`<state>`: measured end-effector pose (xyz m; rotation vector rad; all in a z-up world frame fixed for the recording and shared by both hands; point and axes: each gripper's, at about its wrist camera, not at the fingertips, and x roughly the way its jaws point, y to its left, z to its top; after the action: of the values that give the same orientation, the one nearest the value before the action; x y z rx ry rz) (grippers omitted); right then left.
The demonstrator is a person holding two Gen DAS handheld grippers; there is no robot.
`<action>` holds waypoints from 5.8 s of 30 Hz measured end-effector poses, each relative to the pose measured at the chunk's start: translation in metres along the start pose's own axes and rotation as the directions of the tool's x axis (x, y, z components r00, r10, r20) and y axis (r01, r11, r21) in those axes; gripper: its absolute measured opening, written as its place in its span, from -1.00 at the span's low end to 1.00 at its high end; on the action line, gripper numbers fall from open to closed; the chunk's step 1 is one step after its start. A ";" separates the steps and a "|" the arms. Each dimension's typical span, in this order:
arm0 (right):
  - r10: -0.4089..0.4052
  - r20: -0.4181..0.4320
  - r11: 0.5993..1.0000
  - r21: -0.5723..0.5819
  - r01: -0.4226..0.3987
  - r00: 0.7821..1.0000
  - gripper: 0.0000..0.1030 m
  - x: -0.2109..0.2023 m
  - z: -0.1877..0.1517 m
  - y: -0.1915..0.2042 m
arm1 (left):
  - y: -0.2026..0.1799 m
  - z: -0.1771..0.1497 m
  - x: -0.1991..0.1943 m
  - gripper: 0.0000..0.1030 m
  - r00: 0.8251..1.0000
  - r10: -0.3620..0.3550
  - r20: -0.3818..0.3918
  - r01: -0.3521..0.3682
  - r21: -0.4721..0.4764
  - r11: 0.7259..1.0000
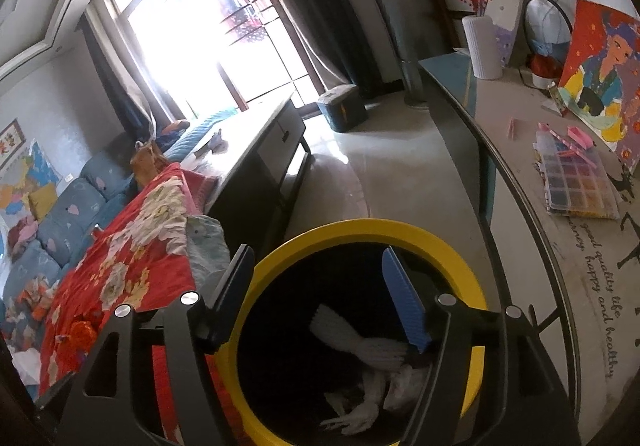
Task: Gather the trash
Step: 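Move both tools back over the remaining trash on the bedspread, then grasp the red plastic bag with the left tool while the right tool grasps a purple wrapper, then carry the red bag and purple wrapper in both tools over the bin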
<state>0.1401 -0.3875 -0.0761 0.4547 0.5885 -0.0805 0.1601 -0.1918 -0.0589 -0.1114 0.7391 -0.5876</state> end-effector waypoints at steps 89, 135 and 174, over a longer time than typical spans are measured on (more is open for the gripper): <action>0.308 -0.374 0.778 -0.430 -0.458 0.875 0.06 0.021 -0.106 0.267 | 0.253 -0.060 -0.161 0.11 0.924 0.370 0.091 -0.268 -0.534 0.802; 0.326 -0.344 0.840 -0.323 -0.437 0.881 -0.83 0.013 -0.085 0.223 | 0.192 -0.045 -0.139 -0.96 0.978 0.185 0.093 -0.139 -0.368 0.919; 0.312 -0.122 0.919 -0.215 -0.331 0.942 -0.83 -0.017 -0.007 0.151 | 0.084 -0.015 -0.116 -0.97 0.991 0.060 0.117 -0.042 -0.152 0.987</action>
<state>0.1527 -0.2500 -0.0130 0.3222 0.5918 0.3224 0.1215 -0.0575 -0.0249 -0.2643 0.6653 -0.4719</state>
